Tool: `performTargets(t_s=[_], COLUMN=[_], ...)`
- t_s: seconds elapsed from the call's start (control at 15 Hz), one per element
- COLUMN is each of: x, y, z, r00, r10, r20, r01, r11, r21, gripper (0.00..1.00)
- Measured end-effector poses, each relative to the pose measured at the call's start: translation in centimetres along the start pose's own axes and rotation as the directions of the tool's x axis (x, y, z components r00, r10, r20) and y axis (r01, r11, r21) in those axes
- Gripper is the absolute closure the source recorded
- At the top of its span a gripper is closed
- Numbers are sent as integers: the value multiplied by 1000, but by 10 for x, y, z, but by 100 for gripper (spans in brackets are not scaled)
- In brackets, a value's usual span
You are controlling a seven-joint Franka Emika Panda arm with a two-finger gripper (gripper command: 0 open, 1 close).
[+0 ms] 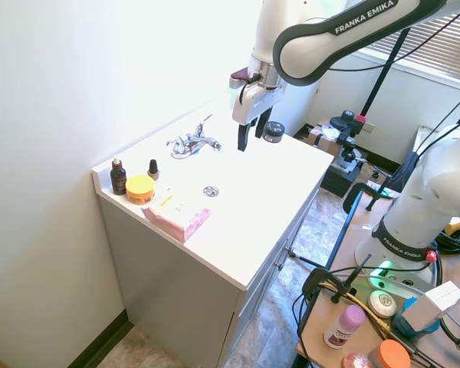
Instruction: Turn on the hot water
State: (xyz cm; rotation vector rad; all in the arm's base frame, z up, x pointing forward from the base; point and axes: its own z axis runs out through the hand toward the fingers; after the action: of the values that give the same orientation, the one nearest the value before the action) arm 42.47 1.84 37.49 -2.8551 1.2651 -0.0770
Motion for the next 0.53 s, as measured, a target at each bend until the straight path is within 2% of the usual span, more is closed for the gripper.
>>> performTargets(t_s=[0.13, 0.2, 0.4, 0.53], x=[1, 1, 4, 9], y=[-1, -4, -28, -54], z=[0, 1, 11, 19], r00=[1000, 999, 981, 962], r10=[-1, 2, 55, 103], r20=[-12, -40, -184, -253], r01=[1, -2, -53, -86], r11=[1000, 1000, 999, 993], r21=[-3, -6, 12, 77], gripper=[0, 0, 0, 0])
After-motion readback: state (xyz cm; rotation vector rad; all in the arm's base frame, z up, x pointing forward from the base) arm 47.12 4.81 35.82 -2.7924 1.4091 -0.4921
